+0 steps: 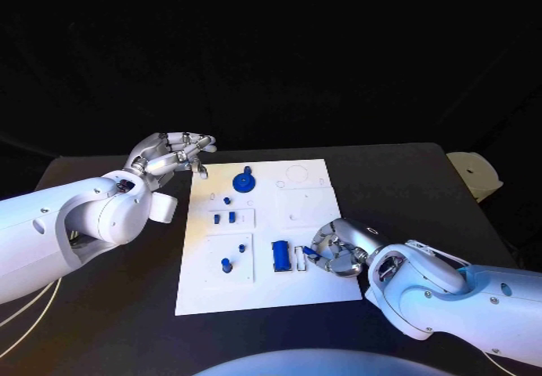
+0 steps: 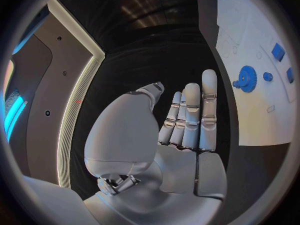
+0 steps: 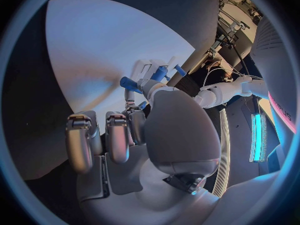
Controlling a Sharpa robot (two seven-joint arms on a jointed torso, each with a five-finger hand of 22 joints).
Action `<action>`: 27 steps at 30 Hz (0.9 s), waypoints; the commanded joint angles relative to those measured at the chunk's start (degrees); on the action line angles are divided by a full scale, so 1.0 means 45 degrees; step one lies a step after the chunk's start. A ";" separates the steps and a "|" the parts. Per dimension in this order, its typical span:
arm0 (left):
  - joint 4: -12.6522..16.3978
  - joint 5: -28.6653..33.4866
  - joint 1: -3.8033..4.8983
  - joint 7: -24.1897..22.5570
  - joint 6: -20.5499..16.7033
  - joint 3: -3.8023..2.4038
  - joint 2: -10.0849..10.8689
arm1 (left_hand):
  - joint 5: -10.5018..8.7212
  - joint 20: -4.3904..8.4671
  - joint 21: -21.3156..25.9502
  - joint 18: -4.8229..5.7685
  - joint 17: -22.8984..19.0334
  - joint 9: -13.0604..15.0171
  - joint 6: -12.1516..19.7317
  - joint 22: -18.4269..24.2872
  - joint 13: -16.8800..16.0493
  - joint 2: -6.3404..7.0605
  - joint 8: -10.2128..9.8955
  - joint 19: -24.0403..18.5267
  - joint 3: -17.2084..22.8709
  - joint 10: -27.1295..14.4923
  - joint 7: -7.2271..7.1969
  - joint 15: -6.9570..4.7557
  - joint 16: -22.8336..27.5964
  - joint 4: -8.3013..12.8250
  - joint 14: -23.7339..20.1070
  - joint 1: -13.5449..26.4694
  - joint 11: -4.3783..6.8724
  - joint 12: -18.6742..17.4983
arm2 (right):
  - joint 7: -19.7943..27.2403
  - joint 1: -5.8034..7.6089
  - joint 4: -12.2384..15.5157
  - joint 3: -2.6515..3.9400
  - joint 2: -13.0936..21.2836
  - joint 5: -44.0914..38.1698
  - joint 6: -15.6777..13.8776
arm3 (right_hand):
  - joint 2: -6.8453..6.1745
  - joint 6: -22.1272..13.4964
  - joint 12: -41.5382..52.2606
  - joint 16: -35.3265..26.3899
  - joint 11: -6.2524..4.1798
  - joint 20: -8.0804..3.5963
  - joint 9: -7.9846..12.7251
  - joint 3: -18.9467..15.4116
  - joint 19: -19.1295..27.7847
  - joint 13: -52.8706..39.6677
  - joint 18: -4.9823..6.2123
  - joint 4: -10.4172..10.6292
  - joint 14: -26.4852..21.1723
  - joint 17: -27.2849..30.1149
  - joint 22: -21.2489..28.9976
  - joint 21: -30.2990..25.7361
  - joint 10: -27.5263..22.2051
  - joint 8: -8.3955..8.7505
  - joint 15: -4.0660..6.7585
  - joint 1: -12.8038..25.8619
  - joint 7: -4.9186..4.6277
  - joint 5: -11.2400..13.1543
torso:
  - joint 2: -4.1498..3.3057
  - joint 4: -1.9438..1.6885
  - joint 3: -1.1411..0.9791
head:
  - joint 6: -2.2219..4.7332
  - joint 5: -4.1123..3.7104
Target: Assemble the parts on the task board
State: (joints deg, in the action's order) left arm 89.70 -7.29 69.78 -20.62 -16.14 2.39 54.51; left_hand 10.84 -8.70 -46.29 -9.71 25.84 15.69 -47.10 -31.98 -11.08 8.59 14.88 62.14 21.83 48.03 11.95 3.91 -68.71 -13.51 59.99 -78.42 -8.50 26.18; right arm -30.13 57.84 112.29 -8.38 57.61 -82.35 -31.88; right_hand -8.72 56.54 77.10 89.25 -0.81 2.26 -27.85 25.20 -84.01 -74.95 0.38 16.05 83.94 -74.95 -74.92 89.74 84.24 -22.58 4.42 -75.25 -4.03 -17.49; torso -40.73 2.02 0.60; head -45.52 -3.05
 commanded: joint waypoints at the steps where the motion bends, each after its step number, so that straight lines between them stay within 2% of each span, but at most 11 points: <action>1: 0.0045 0.0015 0.0010 -0.0083 0.0211 -0.0007 -0.0028 | 0.0063 -0.0045 0.0050 -0.0191 -0.0022 -0.0019 0.0110 0.0017 0.0018 -0.0085 0.0040 0.0065 -0.0033 -0.0099 0.0067 0.0021 -0.0076 -0.0070 -0.0079 -0.0075 -0.0003 0.0043 | -0.0025 -0.0038 -0.0099 -0.0001 -0.0162 0.0648 -0.0088 | -0.0028 0.0248 0.0049 0.0038 0.0028 -0.0090 -0.0663 0.0019 -0.1331 -0.1894 -0.0085 0.0085 0.1292 -0.3109 -0.3350 0.0058 0.0194 -0.0535 -0.0030 0.0469 0.0095 0.0159 | -0.0014 -0.0001 -0.0009 | -0.0012 0.0022; 3: 0.0051 0.0015 0.0010 -0.0081 0.0213 -0.0007 -0.0025 | 0.0063 -0.0045 0.0050 -0.0191 -0.0022 -0.0019 0.0110 0.0017 0.0018 -0.0085 0.0040 0.0065 -0.0033 -0.0099 0.0067 0.0021 -0.0076 -0.0070 -0.0079 -0.0075 -0.0003 0.0043 | -0.0065 -0.0050 -0.0162 -0.0001 -0.0238 0.0693 -0.0078 | -0.0047 0.0300 0.0065 0.0039 0.0023 -0.0091 -0.0685 -0.0021 -0.1331 -0.1907 -0.0085 0.0106 0.1292 -0.3110 -0.3350 0.0058 0.0204 -0.0569 -0.0026 0.0895 0.0102 0.0402 | -0.0013 -0.0002 -0.0012 | -0.0018 0.0024; 4: 0.0053 0.0015 0.0010 -0.0080 0.0213 -0.0007 -0.0024 | 0.0063 -0.0045 0.0050 -0.0191 -0.0022 -0.0019 0.0110 0.0017 0.0018 -0.0085 0.0040 0.0065 -0.0033 -0.0099 0.0067 0.0021 -0.0076 -0.0070 -0.0079 -0.0075 -0.0003 0.0043 | -0.0079 -0.0054 -0.0187 -0.0001 -0.0268 0.0709 -0.0071 | -0.0081 0.0329 0.0071 0.0040 0.0024 -0.0097 -0.0707 -0.0160 -0.1331 -0.1915 -0.0085 0.0084 0.1293 -0.3111 -0.3350 0.0058 0.0211 -0.0594 -0.0028 0.1358 0.0108 -0.0201 | -0.0008 0.0004 -0.0012 | -0.0024 0.0026; 5: 0.0055 0.0015 0.0010 -0.0079 0.0213 -0.0007 -0.0023 | 0.0063 -0.0045 0.0050 -0.0191 -0.0022 -0.0019 0.0110 0.0017 0.0018 -0.0085 0.0040 0.0065 -0.0033 -0.0099 0.0067 0.0021 -0.0076 -0.0070 -0.0079 -0.0075 -0.0003 0.0043 | -0.0091 -0.0057 -0.0207 -0.0001 -0.0297 0.0723 -0.0060 | -0.0078 0.0333 0.0063 0.0041 0.0020 -0.0100 -0.0713 -0.0189 -0.1331 -0.1913 -0.0085 0.0083 0.1293 -0.3115 -0.3350 0.0058 0.0208 -0.0601 -0.0023 0.1422 0.0109 -0.0307 | -0.0004 0.0011 -0.0009 | -0.0030 0.0037; 6: 0.0057 0.0015 0.0010 -0.0079 0.0213 -0.0007 -0.0022 | 0.0063 -0.0045 0.0050 -0.0191 -0.0022 -0.0019 0.0110 0.0017 0.0018 -0.0085 0.0040 0.0065 -0.0033 -0.0099 0.0067 0.0021 -0.0076 -0.0070 -0.0079 -0.0075 -0.0003 0.0043 | -0.0100 -0.0060 -0.0223 -0.0001 -0.0325 0.0737 -0.0041 | -0.0047 0.0361 0.0086 0.0041 0.0020 -0.0104 -0.0734 -0.0343 -0.1331 -0.1929 -0.0085 0.0114 0.1293 -0.3115 -0.3350 0.0058 0.0220 -0.0626 -0.0021 0.1732 0.0107 -0.0665 | -0.0004 0.0009 -0.0008 | -0.0032 0.0039; 11: 0.0066 0.0015 0.0010 -0.0065 0.0231 -0.0007 -0.0023 | 0.0063 -0.0045 0.0050 -0.0191 -0.0022 -0.0019 0.0110 0.0017 0.0018 -0.0085 0.0040 0.0065 -0.0033 -0.0099 0.0067 0.0021 -0.0076 -0.0070 -0.0079 -0.0075 -0.0003 0.0043 | -0.0168 -0.0068 -0.0349 -0.0001 -0.0524 0.0787 0.0353 | 0.0072 0.0486 0.0153 0.0052 -0.0008 -0.0116 -0.0787 -0.0703 -0.1331 -0.1973 -0.0085 0.0137 0.1298 -0.3134 -0.3350 0.0058 0.0252 -0.0724 -0.0001 0.2360 0.0149 -0.0557 | -0.0004 0.0012 -0.0013 | -0.0045 0.0048; 18: 0.0071 0.0015 0.0010 -0.0048 0.0239 -0.0007 -0.0013 | 0.0063 -0.0045 0.0050 -0.0191 -0.0022 -0.0019 0.0110 0.0017 0.0018 -0.0085 0.0040 0.0065 -0.0033 -0.0099 0.0067 0.0021 -0.0076 -0.0070 -0.0079 -0.0075 -0.0003 0.0043 | -0.0208 -0.0078 -0.0444 -0.0001 -0.0651 0.0802 0.0704 | 0.0117 0.0542 0.0188 0.0048 -0.0030 -0.0129 -0.0815 -0.0823 -0.1331 -0.1994 -0.0085 0.0135 0.1296 -0.3128 -0.3350 0.0058 0.0269 -0.0777 0.0017 0.2521 0.0178 -0.0678 | -0.0003 0.0017 -0.0017 | -0.0098 0.0097; 27: 0.0079 0.0015 0.0010 -0.0042 0.0244 -0.0007 -0.0008 | 0.0063 -0.0045 0.0050 -0.0191 -0.0022 -0.0019 0.0110 0.0017 0.0018 -0.0085 0.0040 0.0065 -0.0033 -0.0099 0.0067 0.0021 -0.0076 -0.0070 -0.0079 -0.0075 -0.0003 0.0043 | -0.0170 -0.0083 -0.0487 -0.0001 -0.0746 0.0726 0.0607 | 0.0136 0.0546 0.0204 0.0036 -0.0047 -0.0135 -0.0825 -0.0830 -0.1331 -0.2003 -0.0085 0.0095 0.1291 -0.3105 -0.3350 0.0058 0.0276 -0.0792 0.0026 0.2490 0.0202 -0.0706 | -0.0002 0.0012 -0.0013 | -0.0087 0.0118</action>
State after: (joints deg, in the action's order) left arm 89.88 -7.29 69.78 -20.52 -16.00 2.39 54.54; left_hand 10.84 -8.70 -46.30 -9.71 25.79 15.70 -47.10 -31.99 -11.09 8.59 14.88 62.14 21.83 48.03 11.95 3.91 -68.71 -13.51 59.99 -78.42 -8.50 26.18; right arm -30.78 57.57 110.12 -8.35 54.40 -78.82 -30.23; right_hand -8.30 59.15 77.76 89.25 -0.81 1.84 -31.63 21.63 -84.01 -74.93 0.39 16.66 83.93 -74.93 -74.91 89.74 84.24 -26.20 4.42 -64.54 -3.09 -20.31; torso -40.76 2.08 0.52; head -45.94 -2.54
